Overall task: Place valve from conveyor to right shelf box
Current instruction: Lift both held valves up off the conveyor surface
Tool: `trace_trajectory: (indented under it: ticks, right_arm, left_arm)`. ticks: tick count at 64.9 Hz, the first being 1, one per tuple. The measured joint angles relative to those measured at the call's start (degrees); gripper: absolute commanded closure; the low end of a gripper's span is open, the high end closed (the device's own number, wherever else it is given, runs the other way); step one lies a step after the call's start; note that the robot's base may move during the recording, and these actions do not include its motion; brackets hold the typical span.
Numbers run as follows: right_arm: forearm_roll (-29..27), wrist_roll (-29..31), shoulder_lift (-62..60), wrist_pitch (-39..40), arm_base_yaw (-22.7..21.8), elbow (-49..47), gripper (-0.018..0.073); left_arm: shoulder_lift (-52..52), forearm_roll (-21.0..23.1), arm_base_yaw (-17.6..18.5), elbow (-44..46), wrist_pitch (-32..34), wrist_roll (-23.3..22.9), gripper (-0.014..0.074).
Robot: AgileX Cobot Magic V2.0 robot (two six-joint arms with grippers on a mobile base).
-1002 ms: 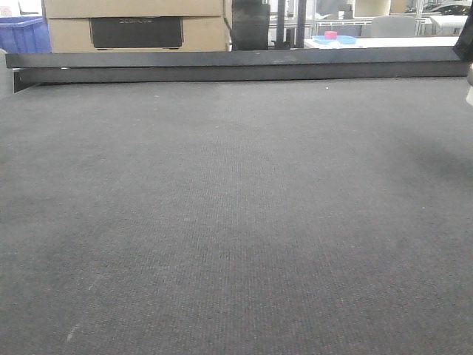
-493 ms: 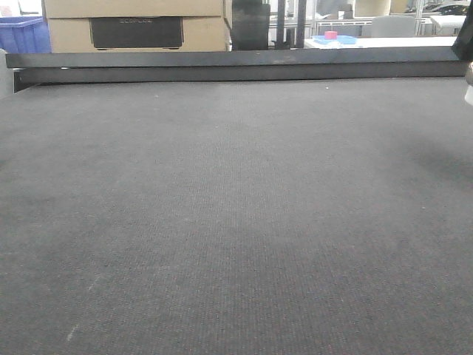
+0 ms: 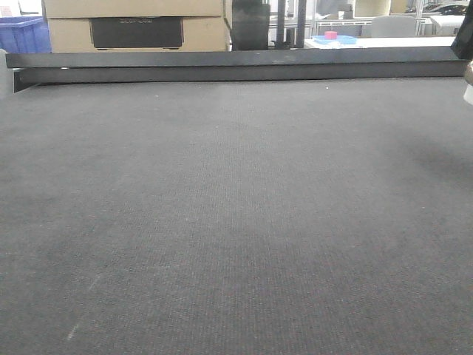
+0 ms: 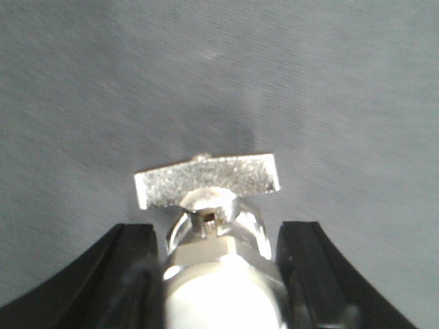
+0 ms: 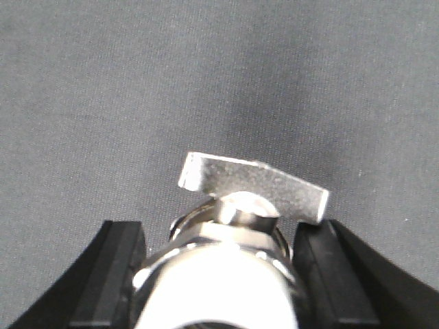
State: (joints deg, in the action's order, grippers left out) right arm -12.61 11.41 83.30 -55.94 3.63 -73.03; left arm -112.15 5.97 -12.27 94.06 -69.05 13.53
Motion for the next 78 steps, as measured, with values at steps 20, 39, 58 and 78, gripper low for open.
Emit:
trace_trajectory:
  ticks: [20, 39, 58, 78]
  right_arm:
    - [0.40, 0.00, -2.85, 0.37, 0.00, -2.72, 0.0712]
    - [0.51, 0.00, -9.69, 1.73, 0.00, -6.47, 0.0712]
    - [0.62, 0.00, -20.28, 2.37, 0.00, -5.42, 0.0712]
    - [0.62, 0.00, -32.48, 2.82, 0.00, 3.82, 0.0712]
  left_arm:
    - [11.94, 1.96, 5.48, -0.02, -0.88, -3.92, 0.0708]
    - [27.76, 1.85, 9.27, 0.33, 0.05, -6.12, 0.0708]
    - [43.10, 1.38, 9.89, 0.33, 0.48, -6.26, 0.0708]
    - [55.79, -1.23, 9.89, -9.17, 5.18, -7.20, 0.0708]
